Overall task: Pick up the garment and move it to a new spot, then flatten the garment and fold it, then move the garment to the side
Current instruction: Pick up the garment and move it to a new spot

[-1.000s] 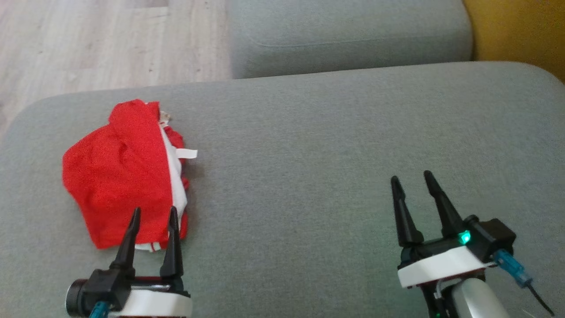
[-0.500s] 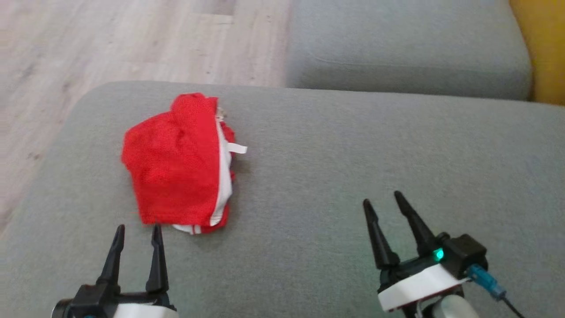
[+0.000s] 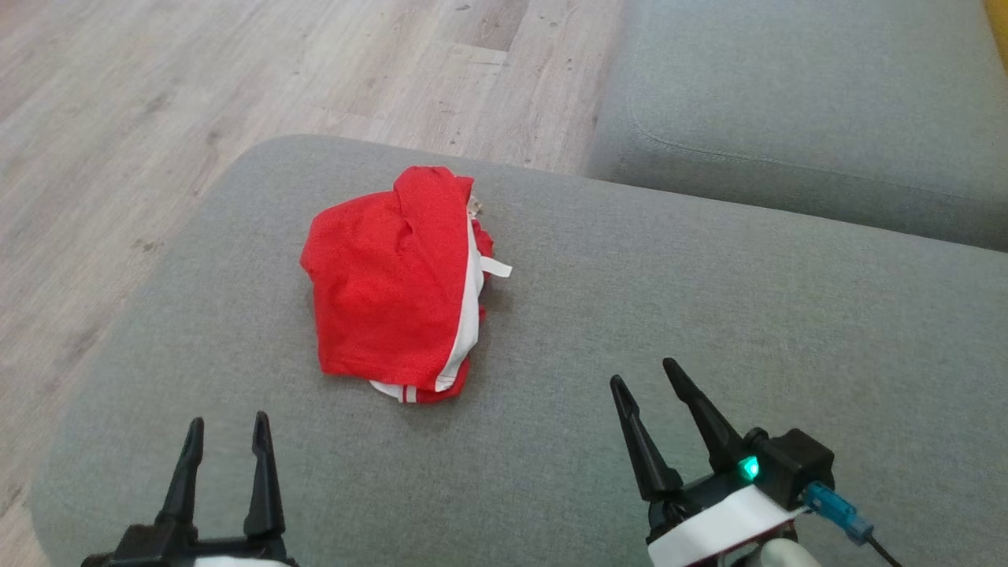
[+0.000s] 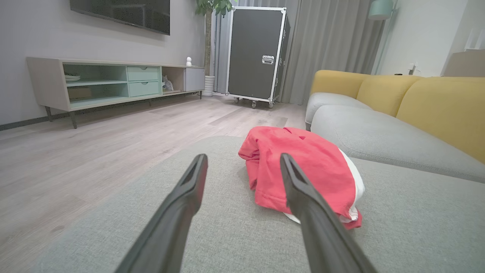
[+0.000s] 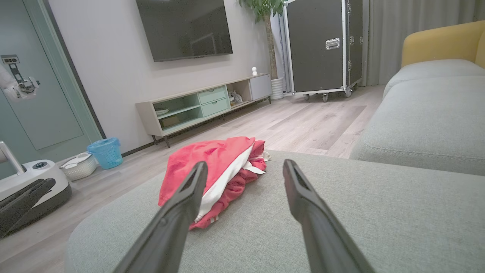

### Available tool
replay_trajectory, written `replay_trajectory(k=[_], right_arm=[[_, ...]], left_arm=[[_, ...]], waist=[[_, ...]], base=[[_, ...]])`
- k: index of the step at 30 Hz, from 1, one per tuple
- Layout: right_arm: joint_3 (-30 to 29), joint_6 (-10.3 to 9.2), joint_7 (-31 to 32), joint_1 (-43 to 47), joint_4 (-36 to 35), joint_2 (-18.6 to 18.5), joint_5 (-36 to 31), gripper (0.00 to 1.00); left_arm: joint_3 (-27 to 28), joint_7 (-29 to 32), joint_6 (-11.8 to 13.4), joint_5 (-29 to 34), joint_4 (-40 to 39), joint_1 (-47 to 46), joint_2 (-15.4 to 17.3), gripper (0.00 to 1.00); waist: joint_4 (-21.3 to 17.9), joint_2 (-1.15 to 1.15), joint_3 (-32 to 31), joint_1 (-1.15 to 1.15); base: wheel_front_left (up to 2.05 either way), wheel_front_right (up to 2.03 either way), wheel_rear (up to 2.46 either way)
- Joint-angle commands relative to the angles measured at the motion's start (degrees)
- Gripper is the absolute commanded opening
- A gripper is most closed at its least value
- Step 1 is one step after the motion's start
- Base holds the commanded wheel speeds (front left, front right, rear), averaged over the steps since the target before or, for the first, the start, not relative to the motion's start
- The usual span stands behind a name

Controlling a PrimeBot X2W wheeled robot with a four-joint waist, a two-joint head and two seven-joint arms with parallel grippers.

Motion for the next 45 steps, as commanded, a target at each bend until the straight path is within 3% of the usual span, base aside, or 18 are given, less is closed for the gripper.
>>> replay_trajectory(k=[1,10,14,18,19,21,22,28,33,38,45], right_arm=[[1.2,-0.04,-0.6,-1.0,-1.6,-0.3,0.4,1.00],[1.2,-0.04,-0.6,-1.8,-1.5,-0.3,0.9,1.00],[0.1,-0.04,-0.6,-2.9,-1.5,-0.3,0.6,1.00],[-0.8,-0.04,-0.6,-4.3,-1.8,-0.3,-0.3,1.00],[-0.8,-0.04,-0.6,-4.3,-1.8,-0.3,-0.3,1.00],[-1.8,-0.04,-0.6,-5.3,-1.9,-0.3,-1.3,1.00],[-1.8,-0.04,-0.6,-5.3,-1.9,-0.3,-1.3,1.00],[-3.9,-0.04,-0.6,-7.8,-2.5,-0.3,-2.4,1.00],[-5.0,-0.04,-0.6,-9.7,-3.1,-0.3,-3.0,1.00],[-5.6,-0.04,-0.6,-11.1,-3.7,-0.3,-3.1,1.00],[-5.9,-0.04,-0.6,-11.7,-4.1,-0.3,-3.0,1.00]], left_arm=[[2.0,-0.5,-0.2,0.4,-2.2,-2.0,-0.1,1.00],[3.5,-0.5,-0.9,1.0,-2.5,-4.1,1.2,1.00],[2.4,-0.5,-1.6,1.6,-1.2,-9.3,4.8,1.00],[-1.2,1.5,-2.0,1.3,3.3,-17.2,10.6,1.00],[-1.2,1.5,-2.0,1.3,3.3,-17.2,10.6,1.00],[-8.5,8.1,-2.1,-2.8,7.0,-24.3,15.9,1.00],[-8.5,8.1,-2.1,-2.8,7.0,-24.3,15.9,1.00],[-22.1,20.2,-2.1,-18.8,9.9,-37.6,25.8,1.00],[-30.4,26.4,-2.1,-28.9,11.2,-45.1,31.3,1.00],[-36.1,29.6,-2.1,-34.2,14.3,-50.5,34.5,1.00],[-41.5,32.5,-2.1,-40.1,19.8,-54.1,35.3,1.00]], waist=[[0.3,0.00,0.0,0.00],[-0.4,0.00,2.3,0.00],[-1.6,0.00,4.9,0.00],[-3.2,0.00,8.2,0.00],[-3.2,0.00,8.2,0.00],[-4.3,0.00,10.8,0.00],[-4.3,0.00,10.8,0.00],[-7.0,0.00,16.2,0.00],[-9.3,0.00,20.1,0.00],[-11.5,0.00,22.8,0.00],[-13.3,0.00,24.2,0.00]], base=[[0.00,0.00,0.00],[0.00,0.00,0.00],[0.00,0.00,0.00],[0.00,0.00,0.00],[0.00,0.00,0.00],[0.00,0.00,0.00],[0.00,0.00,0.00],[0.00,0.00,0.00],[0.00,0.00,0.00],[0.00,0.00,0.00],[0.00,0.00,0.00]])
